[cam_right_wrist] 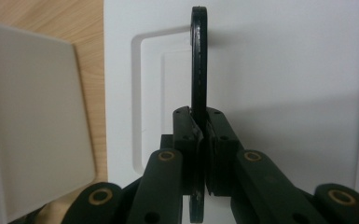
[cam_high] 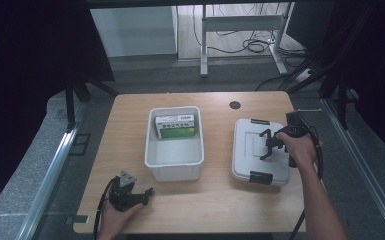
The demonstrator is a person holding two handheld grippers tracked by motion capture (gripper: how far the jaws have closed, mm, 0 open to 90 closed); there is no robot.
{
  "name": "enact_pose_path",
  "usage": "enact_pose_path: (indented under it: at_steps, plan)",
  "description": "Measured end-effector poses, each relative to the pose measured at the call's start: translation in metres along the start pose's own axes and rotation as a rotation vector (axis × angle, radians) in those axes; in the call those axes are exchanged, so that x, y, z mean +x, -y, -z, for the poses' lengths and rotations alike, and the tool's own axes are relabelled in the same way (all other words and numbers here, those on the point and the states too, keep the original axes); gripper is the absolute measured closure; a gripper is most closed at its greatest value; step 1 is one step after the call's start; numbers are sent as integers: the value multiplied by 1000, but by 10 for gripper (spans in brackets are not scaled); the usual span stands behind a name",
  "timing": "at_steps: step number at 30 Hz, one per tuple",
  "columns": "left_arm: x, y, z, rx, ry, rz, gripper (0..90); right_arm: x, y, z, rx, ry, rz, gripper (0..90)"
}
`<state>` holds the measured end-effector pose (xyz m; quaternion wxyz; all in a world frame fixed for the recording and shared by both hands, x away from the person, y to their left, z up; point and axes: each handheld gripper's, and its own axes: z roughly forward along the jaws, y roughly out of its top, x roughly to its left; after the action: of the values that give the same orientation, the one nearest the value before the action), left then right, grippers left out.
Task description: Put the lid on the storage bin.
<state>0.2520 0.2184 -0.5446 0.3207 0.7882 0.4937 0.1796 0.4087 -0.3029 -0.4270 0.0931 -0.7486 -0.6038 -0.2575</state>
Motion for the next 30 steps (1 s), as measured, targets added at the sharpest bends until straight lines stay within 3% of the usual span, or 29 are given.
enact_pose_path:
  at_steps: [13, 30]
  plan:
    - [0, 0, 0, -2, -1, 4, 123, 37, 5, 41, -30, -40, 77, 847]
    - [0, 0, 0, 1, 0, 0, 123, 77, 9, 62, -29, -80, 143, 847]
